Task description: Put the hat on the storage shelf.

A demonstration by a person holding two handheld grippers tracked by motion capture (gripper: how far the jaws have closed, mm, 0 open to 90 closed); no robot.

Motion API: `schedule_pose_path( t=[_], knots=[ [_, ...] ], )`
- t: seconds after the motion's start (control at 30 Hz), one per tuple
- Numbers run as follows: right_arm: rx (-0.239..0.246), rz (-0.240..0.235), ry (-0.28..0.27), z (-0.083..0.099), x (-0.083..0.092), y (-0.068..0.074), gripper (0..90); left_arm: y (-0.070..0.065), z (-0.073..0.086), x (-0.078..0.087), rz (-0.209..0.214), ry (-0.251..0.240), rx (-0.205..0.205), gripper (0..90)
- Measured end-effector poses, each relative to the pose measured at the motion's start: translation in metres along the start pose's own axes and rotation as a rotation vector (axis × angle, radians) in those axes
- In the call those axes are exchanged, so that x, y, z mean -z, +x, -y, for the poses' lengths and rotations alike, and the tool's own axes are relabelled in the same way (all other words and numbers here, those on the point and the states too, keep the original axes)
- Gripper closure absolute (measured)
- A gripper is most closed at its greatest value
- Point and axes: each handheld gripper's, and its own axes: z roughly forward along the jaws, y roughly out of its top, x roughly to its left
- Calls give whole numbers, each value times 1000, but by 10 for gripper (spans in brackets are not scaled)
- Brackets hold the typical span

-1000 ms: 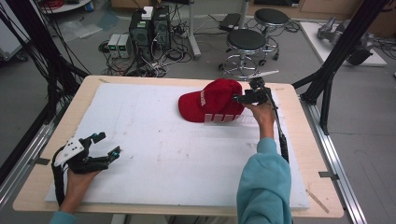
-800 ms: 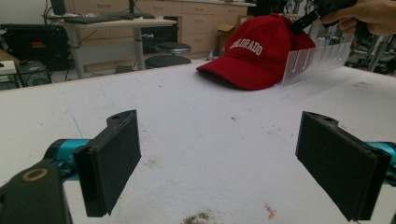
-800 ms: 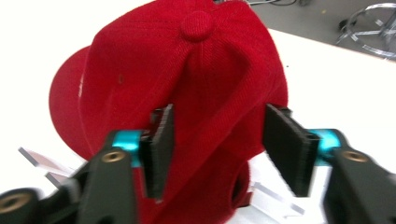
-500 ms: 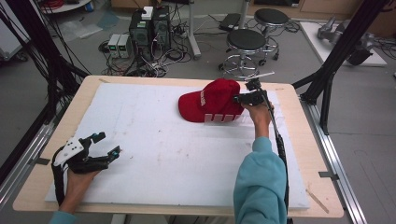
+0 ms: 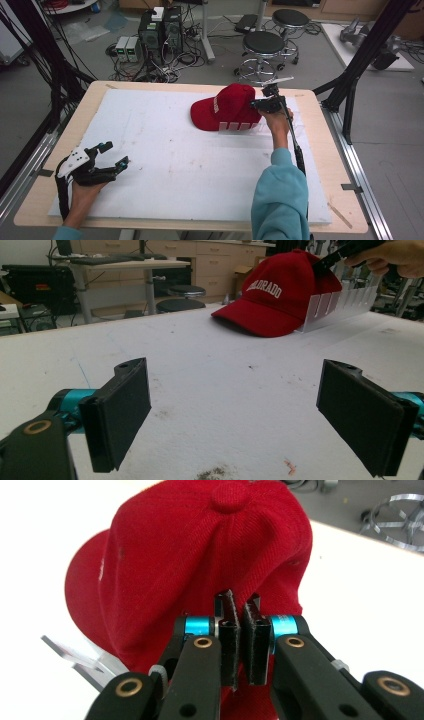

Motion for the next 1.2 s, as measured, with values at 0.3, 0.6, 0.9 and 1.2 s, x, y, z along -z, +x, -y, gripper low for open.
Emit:
schedule_pose_path(
  t=[0.3, 0.6, 0.9, 1.2],
  knots=[
    [66, -22, -113, -11, 19, 20, 873, 0, 0, 0, 1, 1, -2, 143],
    [124, -58, -194, -20, 31, 39, 873, 0, 0, 0, -4, 1, 4, 143],
    [170, -121, -301, -30, 44, 63, 873, 0, -1, 0, -4, -3, 0, 143],
    [217, -195, -353, -43, 48, 89, 874, 1, -1, 0, 1, -2, 2, 142]
  ],
)
